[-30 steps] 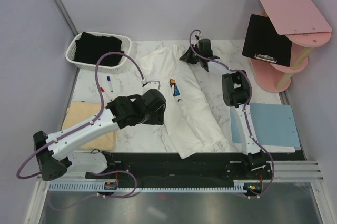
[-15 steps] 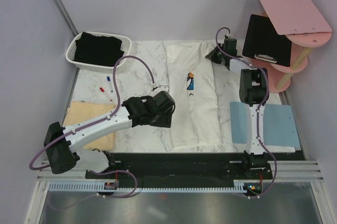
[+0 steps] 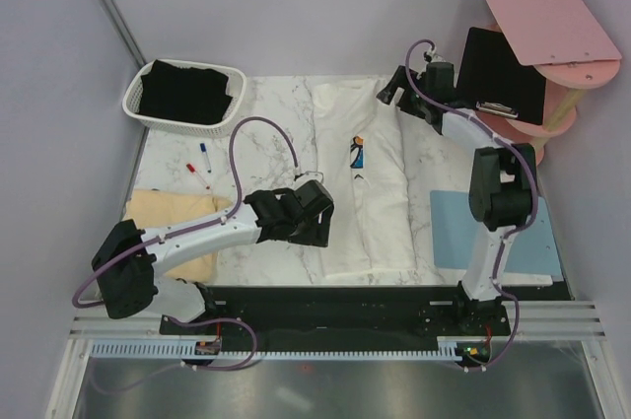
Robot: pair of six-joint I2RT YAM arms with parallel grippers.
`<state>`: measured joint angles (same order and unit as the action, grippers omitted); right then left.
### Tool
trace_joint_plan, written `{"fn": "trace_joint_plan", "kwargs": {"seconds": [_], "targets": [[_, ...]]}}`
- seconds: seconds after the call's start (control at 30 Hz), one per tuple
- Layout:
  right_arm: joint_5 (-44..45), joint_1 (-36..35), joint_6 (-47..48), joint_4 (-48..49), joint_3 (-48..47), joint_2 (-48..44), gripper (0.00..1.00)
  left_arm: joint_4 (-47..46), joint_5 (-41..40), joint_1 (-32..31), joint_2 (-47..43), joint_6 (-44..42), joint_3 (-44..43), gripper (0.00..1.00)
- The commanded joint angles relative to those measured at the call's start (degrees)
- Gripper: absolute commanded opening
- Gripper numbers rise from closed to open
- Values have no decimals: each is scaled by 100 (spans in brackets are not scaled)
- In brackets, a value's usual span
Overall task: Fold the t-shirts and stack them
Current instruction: Rotate the tshirt 90 degrees
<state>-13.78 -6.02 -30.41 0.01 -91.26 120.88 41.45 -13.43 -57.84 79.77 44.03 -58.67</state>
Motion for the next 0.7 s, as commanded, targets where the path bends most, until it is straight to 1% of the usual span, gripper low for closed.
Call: {"fn": "trace_joint_plan", "kwargs": {"seconds": [0.0, 0.03, 0.1, 0.13, 0.2, 0.23, 0.3, 0.33, 0.37, 0.43, 0.5, 0.53, 0.67], "targets": [[253, -390, 466, -431, 722, -1337, 98, -576, 69, 10, 118, 44, 259, 77], [279, -513, 518, -588, 1072, -1652, 98, -673, 69, 19, 127, 114, 304, 77], [236, -610, 484, -634, 1530, -1988, 98, -761, 95, 19, 153, 193, 417, 78], [88, -663, 423, -617, 2037, -2303, 98, -805, 121, 28, 144, 272, 453, 78], [-54, -725, 370, -634, 2506, -2594, 98, -928, 174, 36, 127, 351, 541, 79], [-81, -829, 343, -712, 2943, -2874, 95, -981, 192, 54, 127, 421, 576, 79], [-195, -962, 326, -765, 3367, -3174, 92, -1095, 262, 106, 188, 492, 681, 80], [-186, -1075, 299, -844, 3770, -3480, 87, -1113, 297, 150, 232, 536, 699, 80], [-212, -1137, 264, -880, 3983, -3649, 83, -1113, 358, 238, 258, 554, 708, 80], [-256, -1252, 150, -1020, 4500, -4113, 73, -1122, 385, 343, 390, 598, 735, 80], [-266, -1314, 71, -1178, 4792, -4414, 73, -1183, 534, 545, 461, 615, 787, 80], [-292, -1349, 53, -1266, 5072, -4720, 73, -1227, 613, 642, 504, 607, 814, 80], [-388, -1428, -140, -1363, 5654, -5416, 70, -1508, 1139, 1195, 566, 484, 963, 81]]}}
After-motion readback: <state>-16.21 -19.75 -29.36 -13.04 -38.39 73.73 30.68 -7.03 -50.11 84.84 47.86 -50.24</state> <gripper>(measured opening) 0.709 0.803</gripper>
